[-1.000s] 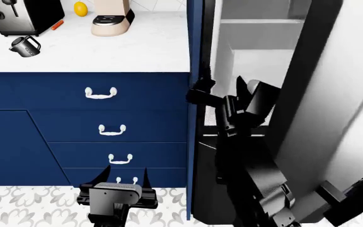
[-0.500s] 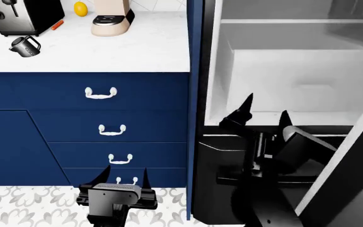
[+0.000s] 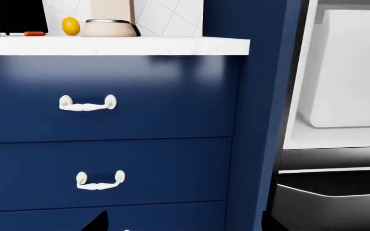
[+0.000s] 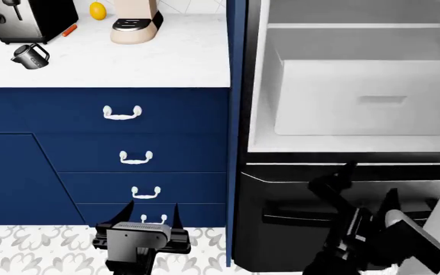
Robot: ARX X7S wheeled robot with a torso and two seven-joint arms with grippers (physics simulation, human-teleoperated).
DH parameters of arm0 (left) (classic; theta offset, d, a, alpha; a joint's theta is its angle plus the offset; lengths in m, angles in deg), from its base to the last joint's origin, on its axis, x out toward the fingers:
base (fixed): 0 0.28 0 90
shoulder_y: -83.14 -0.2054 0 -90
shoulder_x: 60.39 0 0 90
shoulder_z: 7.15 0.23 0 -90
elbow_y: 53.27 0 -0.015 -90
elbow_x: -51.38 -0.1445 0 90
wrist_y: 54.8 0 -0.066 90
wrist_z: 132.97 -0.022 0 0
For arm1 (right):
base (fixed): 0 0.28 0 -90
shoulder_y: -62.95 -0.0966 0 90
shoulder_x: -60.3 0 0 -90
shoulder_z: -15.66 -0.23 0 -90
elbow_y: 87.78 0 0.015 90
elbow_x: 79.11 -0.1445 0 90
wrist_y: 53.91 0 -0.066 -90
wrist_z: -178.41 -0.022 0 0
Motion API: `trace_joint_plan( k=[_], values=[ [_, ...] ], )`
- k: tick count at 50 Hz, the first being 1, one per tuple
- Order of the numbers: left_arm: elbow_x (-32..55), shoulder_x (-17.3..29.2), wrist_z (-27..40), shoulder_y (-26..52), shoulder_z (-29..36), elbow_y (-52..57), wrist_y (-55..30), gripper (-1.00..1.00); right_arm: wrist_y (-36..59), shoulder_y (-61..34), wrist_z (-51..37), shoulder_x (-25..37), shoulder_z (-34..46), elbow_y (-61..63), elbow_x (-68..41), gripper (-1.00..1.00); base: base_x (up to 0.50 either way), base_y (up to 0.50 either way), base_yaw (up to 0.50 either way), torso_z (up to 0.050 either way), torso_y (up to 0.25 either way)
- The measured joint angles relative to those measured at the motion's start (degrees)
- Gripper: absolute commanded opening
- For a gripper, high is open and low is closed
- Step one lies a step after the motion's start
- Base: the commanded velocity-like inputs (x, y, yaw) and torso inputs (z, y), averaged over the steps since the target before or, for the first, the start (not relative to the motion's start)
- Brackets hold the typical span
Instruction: Open the fridge door
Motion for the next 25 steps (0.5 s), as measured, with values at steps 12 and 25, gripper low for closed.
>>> trace_joint_plan(
  k=[12,25],
  values=[
    [0.14,0.12,0.12,0.16,0.18,-0.05,-0.01,1.00,-6.67,4.80,-5.59,-1.04,-5.21,-0.51,4.41,1.00,0.00,0.00,0.00,0.000,0.000],
    [0.32,0.28,0.24,0.35,0.34,-0.10,-0.07,1.00,-13.06,11.60,-10.11,-0.23,-11.59,1.89,5.14,1.00,0.00,0.00,0.00,0.000,0.000]
  ],
)
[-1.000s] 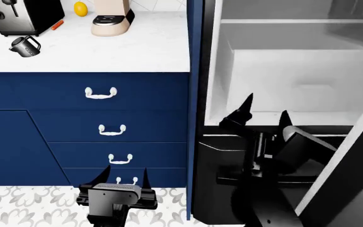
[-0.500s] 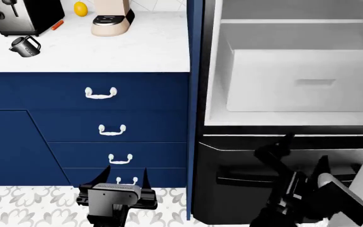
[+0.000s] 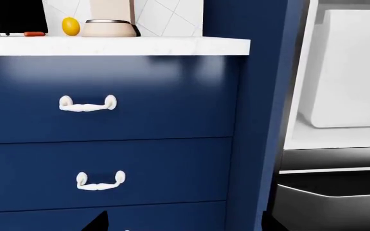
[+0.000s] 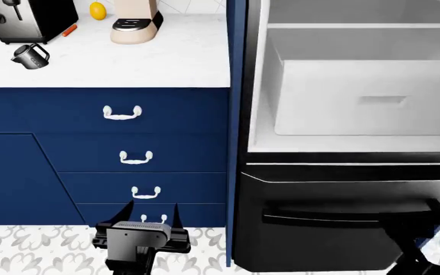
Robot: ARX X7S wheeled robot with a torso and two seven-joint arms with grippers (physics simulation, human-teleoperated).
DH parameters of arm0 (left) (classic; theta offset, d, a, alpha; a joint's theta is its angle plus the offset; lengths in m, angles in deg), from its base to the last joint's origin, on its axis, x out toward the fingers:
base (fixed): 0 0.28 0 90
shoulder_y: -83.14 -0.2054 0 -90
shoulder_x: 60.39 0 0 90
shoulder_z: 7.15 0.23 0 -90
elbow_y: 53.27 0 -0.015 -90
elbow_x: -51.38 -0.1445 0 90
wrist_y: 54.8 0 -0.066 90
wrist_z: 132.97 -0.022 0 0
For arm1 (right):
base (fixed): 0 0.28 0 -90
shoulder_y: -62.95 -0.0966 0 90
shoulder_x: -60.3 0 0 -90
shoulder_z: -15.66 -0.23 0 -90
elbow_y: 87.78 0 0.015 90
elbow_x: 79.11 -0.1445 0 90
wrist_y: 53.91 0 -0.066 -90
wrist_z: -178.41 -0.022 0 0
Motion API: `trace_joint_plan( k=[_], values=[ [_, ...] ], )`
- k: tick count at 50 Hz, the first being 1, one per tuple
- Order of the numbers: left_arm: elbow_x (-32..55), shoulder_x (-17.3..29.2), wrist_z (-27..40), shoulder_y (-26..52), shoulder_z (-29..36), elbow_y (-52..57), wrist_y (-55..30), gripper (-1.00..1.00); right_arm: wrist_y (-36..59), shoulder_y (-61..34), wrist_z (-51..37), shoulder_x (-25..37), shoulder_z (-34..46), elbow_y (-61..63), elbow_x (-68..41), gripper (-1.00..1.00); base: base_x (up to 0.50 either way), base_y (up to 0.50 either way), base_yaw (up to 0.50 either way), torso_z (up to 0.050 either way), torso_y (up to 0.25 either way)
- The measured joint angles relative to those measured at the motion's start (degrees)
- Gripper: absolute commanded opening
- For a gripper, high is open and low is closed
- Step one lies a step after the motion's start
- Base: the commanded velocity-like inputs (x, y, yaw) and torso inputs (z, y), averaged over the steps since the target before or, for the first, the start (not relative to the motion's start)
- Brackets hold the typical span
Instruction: Open the fridge door
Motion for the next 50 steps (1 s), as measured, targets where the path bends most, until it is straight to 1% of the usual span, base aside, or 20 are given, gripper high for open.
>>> trace_joint_plan(
  k=[19,27,32,36,43,46,50],
  values=[
    [-0.42,0.09,0.55,0.28,0.53,-0.05,-0.18,1.00,-5.66,16.82,-3.76,5.25,-12.11,7.46,-6.39,1.00,0.00,0.00,0.00,-0.001,0.001],
    [-0.52,0.12,0.71,0.39,0.73,-0.11,-0.17,1.00,-6.32,21.65,-3.94,8.51,-15.91,10.16,-12.61,1.00,0.00,0.00,0.00,0.000,0.000],
    [-0.66,0.18,0.90,0.29,0.88,0.06,-0.17,1.00,-3.98,23.94,-5.93,11.55,-18.30,13.55,-15.73,1.00,0.00,0.00,0.00,0.000,0.000],
    [-0.83,0.26,1.10,0.18,1.01,0.26,-0.19,1.00,-3.29,29.79,-5.30,14.46,-21.91,16.88,-20.47,1.00,0.00,0.00,0.00,0.000,0.000],
    [-1.07,0.36,1.40,0.13,1.21,0.50,-0.25,1.00,2.75,36.19,-7.28,21.30,-26.88,20.72,-27.78,1.00,0.00,0.00,0.00,0.000,0.000],
    [-1.17,0.40,1.53,0.10,1.29,0.57,-0.26,1.00,6.66,38.19,-7.26,22.12,-30.45,21.57,-30.63,1.00,0.00,0.00,0.00,0.000,0.000],
    [-1.27,0.45,1.70,0.02,1.38,0.70,-0.27,1.00,13.33,39.96,-6.35,21.48,-36.37,22.71,-33.88,1.00,0.00,0.00,0.00,0.000,0.000]
  ],
)
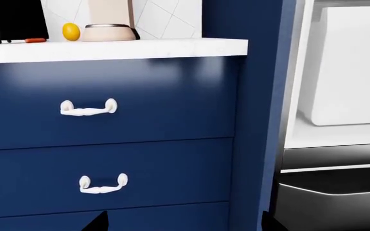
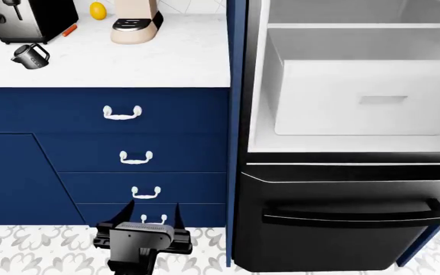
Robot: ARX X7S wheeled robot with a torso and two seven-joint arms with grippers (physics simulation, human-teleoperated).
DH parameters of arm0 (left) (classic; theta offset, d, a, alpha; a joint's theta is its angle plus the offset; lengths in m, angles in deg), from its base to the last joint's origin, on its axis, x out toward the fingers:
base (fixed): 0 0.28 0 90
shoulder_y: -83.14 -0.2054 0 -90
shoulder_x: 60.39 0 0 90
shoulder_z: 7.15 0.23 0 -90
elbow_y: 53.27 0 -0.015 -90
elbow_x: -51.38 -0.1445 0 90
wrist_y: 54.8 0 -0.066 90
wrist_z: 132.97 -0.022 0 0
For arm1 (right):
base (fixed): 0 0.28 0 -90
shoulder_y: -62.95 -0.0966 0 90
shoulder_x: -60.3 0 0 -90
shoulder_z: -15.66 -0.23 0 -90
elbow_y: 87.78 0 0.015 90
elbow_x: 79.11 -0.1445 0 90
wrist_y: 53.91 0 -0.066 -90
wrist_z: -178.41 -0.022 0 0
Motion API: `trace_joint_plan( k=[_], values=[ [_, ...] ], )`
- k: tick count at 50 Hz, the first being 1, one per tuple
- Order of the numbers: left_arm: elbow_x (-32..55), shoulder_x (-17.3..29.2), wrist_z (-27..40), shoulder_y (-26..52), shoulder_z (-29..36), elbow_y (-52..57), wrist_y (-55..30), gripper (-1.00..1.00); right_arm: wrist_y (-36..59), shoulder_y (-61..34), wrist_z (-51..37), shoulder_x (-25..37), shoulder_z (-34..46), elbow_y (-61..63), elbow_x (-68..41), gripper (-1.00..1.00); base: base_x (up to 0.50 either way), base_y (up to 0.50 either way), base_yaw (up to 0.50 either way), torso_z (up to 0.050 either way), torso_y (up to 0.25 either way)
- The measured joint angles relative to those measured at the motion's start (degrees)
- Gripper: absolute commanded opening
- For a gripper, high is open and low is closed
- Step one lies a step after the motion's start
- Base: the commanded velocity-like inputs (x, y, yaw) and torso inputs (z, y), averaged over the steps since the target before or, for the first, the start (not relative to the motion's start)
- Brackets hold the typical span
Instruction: Open the fridge door
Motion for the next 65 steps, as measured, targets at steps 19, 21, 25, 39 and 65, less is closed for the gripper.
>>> trace_joint_plan(
  k=[19,21,25,39,65],
  values=[
    [-0.25,0.22,0.61,-0.13,0.40,0.42,-0.17,1.00,22.11,2.64,0.49,0.57,-18.34,-1.78,-11.76,1.00,0.00,0.00,0.00,0.000,0.000],
    [-0.26,0.21,0.66,-0.07,0.44,0.38,-0.21,1.00,25.66,2.85,2.71,0.42,-21.10,-2.73,-12.70,1.00,0.00,0.00,0.00,0.000,0.000],
    [-0.33,0.17,0.76,0.08,0.55,0.26,-0.30,1.00,32.75,3.09,8.02,-0.72,-27.76,-4.83,-14.62,1.00,0.00,0.00,0.00,0.000,0.000],
    [-0.65,0.18,1.32,0.19,0.97,0.45,-0.74,1.00,54.58,1.31,26.44,-2.24,-45.73,-9.66,-13.65,1.00,0.00,0.00,0.00,0.000,0.000],
    [-0.56,0.15,1.48,0.92,1.38,-0.27,-0.72,1.00,60.27,-8.47,31.07,-4.80,-47.99,-7.96,-14.61,1.00,0.00,0.00,0.00,0.000,0.000]
  ],
)
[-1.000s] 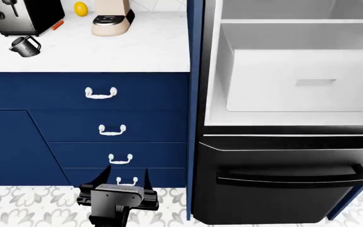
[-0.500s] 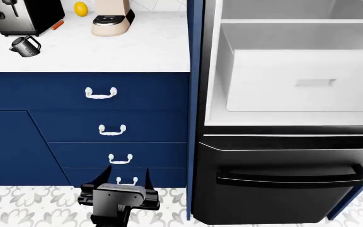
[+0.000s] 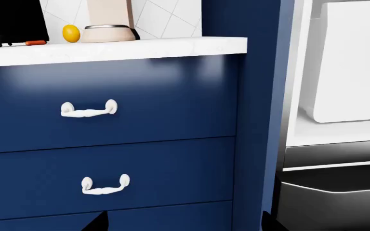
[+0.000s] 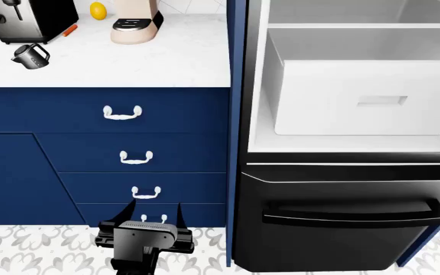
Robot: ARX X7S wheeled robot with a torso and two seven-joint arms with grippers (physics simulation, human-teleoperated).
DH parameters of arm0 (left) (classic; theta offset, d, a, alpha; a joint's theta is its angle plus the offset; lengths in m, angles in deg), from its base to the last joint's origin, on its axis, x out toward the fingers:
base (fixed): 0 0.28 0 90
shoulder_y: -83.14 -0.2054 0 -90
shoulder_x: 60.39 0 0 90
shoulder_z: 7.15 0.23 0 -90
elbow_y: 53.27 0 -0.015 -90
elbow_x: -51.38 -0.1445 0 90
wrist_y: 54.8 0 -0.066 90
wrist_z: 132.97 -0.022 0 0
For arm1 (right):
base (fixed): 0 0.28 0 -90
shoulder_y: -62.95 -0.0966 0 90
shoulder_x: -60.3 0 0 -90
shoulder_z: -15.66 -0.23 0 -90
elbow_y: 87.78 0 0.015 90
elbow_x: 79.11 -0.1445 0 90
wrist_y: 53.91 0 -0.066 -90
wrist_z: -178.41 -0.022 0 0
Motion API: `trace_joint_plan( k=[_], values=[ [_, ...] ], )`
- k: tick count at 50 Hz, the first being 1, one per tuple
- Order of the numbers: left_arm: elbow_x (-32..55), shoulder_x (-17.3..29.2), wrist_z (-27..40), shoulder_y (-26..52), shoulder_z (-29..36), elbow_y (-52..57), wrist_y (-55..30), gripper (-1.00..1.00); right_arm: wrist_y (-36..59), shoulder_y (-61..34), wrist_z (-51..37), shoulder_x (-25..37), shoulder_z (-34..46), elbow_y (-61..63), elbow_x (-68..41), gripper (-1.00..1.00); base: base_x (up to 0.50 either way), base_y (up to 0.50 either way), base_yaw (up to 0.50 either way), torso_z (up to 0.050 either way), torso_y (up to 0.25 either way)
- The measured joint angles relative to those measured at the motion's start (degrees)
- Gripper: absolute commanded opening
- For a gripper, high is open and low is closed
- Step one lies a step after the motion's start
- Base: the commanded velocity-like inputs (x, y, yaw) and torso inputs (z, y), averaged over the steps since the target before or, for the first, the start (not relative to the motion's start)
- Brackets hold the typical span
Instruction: Open the fridge door
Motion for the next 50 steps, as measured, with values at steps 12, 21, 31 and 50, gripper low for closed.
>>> trace_joint_plan(
  k=[12,21,31,50],
  values=[
    [0.10,0.07,0.09,0.11,0.14,-0.09,0.05,1.00,-0.10,-2.15,-0.14,-1.25,-0.11,0.20,-0.53,1.00,0.00,0.00,0.00,0.000,0.000],
    [0.19,0.14,0.17,0.16,0.26,-0.12,0.09,1.00,0.00,-2.79,-0.14,-1.59,-0.20,0.27,-0.59,1.00,0.00,0.00,0.00,0.000,0.000],
    [0.74,0.33,0.12,0.06,0.29,0.29,-0.14,1.00,-0.99,-5.44,-3.07,0.82,0.52,-4.05,2.67,1.00,0.00,0.00,0.00,0.000,0.000],
    [2.01,0.56,-0.32,0.15,0.33,0.47,-0.44,1.00,2.12,-11.11,-9.58,10.66,4.24,-18.11,6.71,1.00,0.00,0.00,0.00,0.000,0.000]
  ],
)
